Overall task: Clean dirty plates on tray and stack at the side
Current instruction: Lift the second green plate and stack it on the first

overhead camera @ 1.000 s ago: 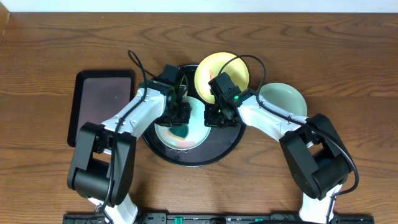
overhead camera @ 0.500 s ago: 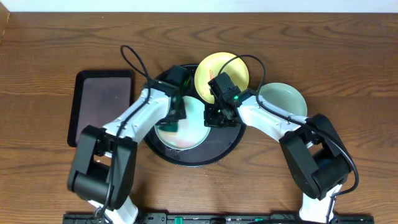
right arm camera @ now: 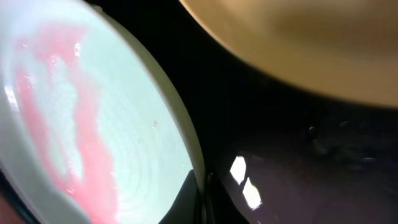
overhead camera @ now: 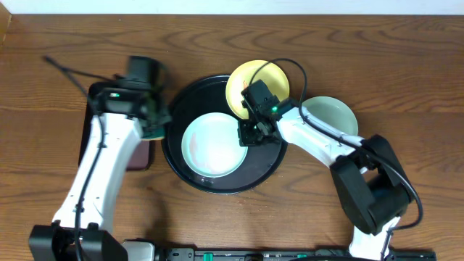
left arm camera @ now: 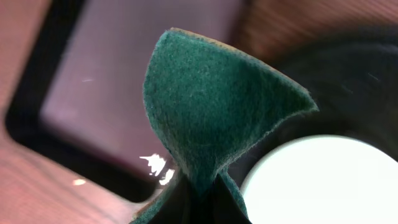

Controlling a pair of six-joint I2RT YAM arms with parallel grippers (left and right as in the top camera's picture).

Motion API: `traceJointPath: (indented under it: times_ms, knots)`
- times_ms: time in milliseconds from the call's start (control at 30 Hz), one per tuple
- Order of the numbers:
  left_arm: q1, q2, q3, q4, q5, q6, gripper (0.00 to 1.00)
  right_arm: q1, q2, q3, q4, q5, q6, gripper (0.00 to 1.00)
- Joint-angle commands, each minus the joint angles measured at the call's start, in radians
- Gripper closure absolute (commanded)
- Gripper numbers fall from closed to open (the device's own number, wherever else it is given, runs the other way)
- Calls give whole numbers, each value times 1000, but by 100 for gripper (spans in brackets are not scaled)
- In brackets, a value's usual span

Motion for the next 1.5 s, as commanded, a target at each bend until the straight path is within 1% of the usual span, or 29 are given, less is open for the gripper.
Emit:
traceJointPath:
  times_ms: [0, 100, 233, 333, 400, 467, 700, 933, 1033, 1133, 1233, 1333, 1467]
  knots:
    - [105, 1, 12, -5, -2, 19, 93, 42, -95, 84, -31, 155, -117, 99]
    - [177, 5, 6, 7, -2, 19, 93, 76, -140, 132, -72, 290, -188, 99]
    - [232, 9, 5, 5, 8, 24, 92, 134, -217, 168, -110, 550, -266, 99]
    - [254, 10, 5, 9, 122, 96, 93, 181, -270, 169, -109, 724, -309, 99]
    - [266, 12, 5, 9, 185, 121, 93, 216, -299, 169, -105, 840, -330, 99]
    - [272, 15, 5, 9, 216, 124, 92, 251, -324, 169, -94, 960, -339, 99]
    - [272, 22, 5, 9, 220, 124, 93, 372, -365, 169, 2, 1266, -465, 99]
    - [273, 22, 5, 9, 220, 124, 93, 458, -367, 169, 197, 1529, -628, 99]
    - [272, 22, 5, 9, 220, 124, 93, 478, -367, 169, 309, 1590, -732, 99]
    - [273, 22, 5, 8, 220, 124, 92, 486, -367, 169, 406, 1595, -815, 99]
    - [272, 22, 5, 6, 220, 124, 93, 486, -367, 169, 447, 1595, -819, 99]
    - [272, 22, 5, 5, 220, 125, 93, 485, -367, 168, 440, 1594, -814, 99]
    - [272, 22, 5, 5, 220, 125, 92, 476, -367, 168, 348, 1558, -724, 99]
